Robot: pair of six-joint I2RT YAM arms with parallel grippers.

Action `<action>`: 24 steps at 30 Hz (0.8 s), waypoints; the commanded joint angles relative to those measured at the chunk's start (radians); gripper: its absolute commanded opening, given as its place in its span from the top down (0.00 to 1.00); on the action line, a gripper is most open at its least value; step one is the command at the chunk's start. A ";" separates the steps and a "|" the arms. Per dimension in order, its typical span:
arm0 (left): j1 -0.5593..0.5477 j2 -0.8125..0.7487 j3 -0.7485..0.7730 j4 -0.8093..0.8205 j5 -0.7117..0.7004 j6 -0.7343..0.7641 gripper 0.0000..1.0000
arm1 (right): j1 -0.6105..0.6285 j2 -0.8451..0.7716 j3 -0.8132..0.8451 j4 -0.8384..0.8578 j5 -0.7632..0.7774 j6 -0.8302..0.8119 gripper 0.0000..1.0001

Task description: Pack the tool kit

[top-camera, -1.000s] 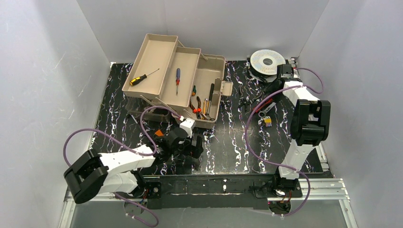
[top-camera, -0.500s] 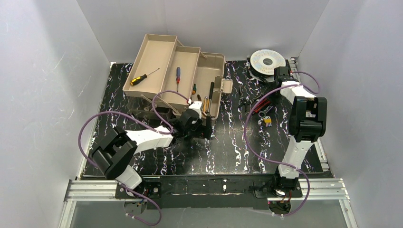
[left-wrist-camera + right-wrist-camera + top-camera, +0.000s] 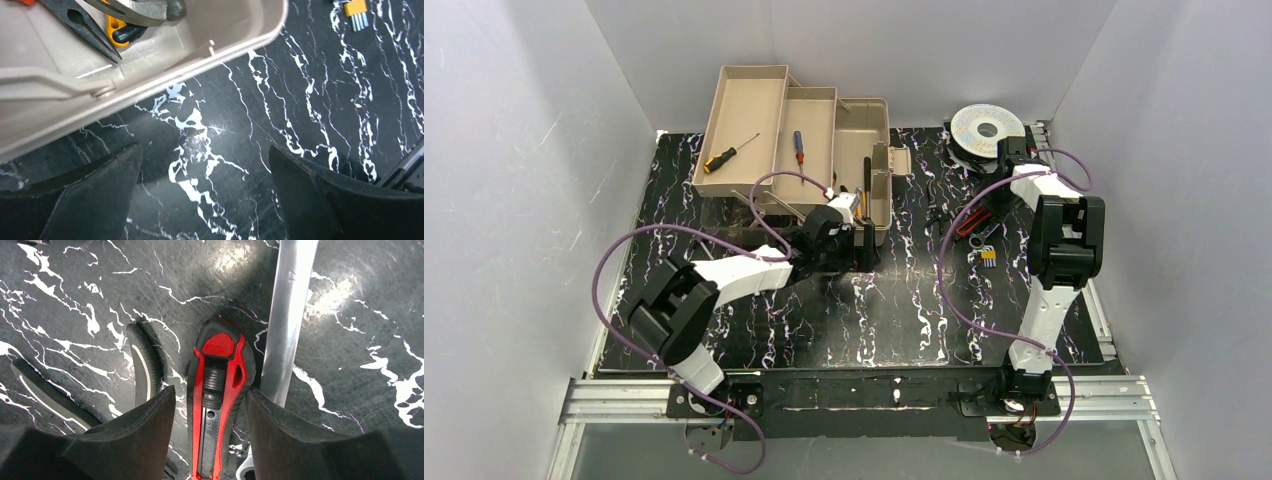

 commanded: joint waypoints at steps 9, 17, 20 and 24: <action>-0.106 -0.534 -0.110 -0.215 -0.022 0.132 0.02 | 0.013 0.003 0.075 -0.080 -0.060 -0.071 0.80; -0.109 -0.808 -0.194 -0.363 -0.154 0.133 0.02 | 0.050 -0.219 -0.001 -0.003 -0.158 -0.095 0.82; -0.110 -0.843 -0.198 -0.401 -0.174 0.129 0.02 | 0.062 -0.294 -0.031 0.016 -0.226 -0.085 0.93; -0.110 -0.866 -0.197 -0.430 -0.193 0.090 0.02 | 0.104 -0.371 -0.043 0.064 -0.316 -0.067 0.96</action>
